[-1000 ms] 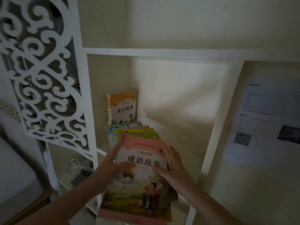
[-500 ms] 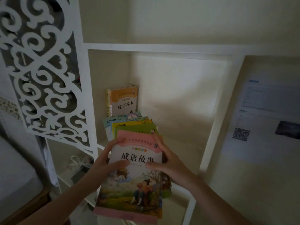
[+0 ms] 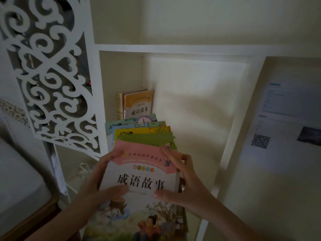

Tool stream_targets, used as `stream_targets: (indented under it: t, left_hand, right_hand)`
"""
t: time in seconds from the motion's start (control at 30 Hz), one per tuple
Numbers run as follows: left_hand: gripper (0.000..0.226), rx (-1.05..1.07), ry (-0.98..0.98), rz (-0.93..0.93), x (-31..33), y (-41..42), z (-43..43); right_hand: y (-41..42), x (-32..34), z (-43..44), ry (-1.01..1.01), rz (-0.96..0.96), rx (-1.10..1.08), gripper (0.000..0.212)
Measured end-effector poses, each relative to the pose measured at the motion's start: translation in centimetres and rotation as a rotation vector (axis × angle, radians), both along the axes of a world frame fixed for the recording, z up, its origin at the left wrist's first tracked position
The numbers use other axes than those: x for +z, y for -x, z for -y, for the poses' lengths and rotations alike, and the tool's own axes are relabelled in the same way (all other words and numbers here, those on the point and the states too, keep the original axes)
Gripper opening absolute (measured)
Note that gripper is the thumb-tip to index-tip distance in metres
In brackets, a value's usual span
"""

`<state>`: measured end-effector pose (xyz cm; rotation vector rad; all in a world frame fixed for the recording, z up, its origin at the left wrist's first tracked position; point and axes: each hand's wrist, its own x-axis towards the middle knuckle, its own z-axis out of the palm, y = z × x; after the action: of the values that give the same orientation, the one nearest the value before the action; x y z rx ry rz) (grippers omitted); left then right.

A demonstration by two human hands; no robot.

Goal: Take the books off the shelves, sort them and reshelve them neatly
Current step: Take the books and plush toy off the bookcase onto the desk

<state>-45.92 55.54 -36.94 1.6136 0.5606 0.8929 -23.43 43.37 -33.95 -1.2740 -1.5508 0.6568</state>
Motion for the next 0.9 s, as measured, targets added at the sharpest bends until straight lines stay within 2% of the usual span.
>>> stream_targets:
  t: [0.07, 0.17, 0.27, 0.37, 0.47, 0.6, 0.67, 0.7, 0.77, 0.9]
  left_hand:
    - [0.096, 0.0, -0.017, -0.044, -0.1, 0.6, 0.7]
    - [0.1, -0.011, -0.068, -0.103, -0.2, 0.8, 2.5]
    - [0.099, -0.055, -0.096, -0.089, 0.9, -0.2, 5.7]
    - [0.089, -0.138, -0.093, -0.058, 2.9, -1.9, 9.9]
    - [0.069, -0.211, 0.106, 0.076, 4.3, -4.1, 14.4]
    - [0.055, -0.203, 0.189, 0.091, 3.7, -6.5, 17.4]
    - [0.057, -0.234, 0.181, 0.116, 3.2, -7.9, 18.6]
    - [0.056, -0.195, 0.104, 0.12, 3.4, -8.7, 19.5]
    - [0.06, -0.248, -0.141, 0.061, 2.1, -9.6, 20.7]
    - [0.063, -0.334, -0.091, 0.02, -0.2, -12.6, 22.5]
  right_hand:
    - [0.5, 0.4, 2.2, -0.026, -0.043, 0.012, 0.088]
    - [0.5, 0.4, 5.5, -0.074, -0.011, 0.016, 0.09]
    - [0.2, 0.3, 8.7, -0.073, -0.034, -0.042, 0.089]
    - [-0.6, 0.2, 12.1, -0.056, -0.058, -0.111, 0.089]
    - [-1.8, 0.3, 15.9, -0.043, -0.047, -0.142, 0.087]
    - [-3.1, -0.5, 20.2, -0.091, 0.071, -0.208, 0.082]
    - [-3.9, -1.1, 22.0, -0.097, 0.078, -0.261, 0.082]
    - [-4.3, -1.4, 22.8, -0.085, 0.069, -0.28, 0.082]
    - [-5.4, -2.1, 24.4, -0.054, 0.044, -0.313, 0.083]
    - [-7.7, -3.8, 27.4, 0.038, 0.05, -0.46, 0.088]
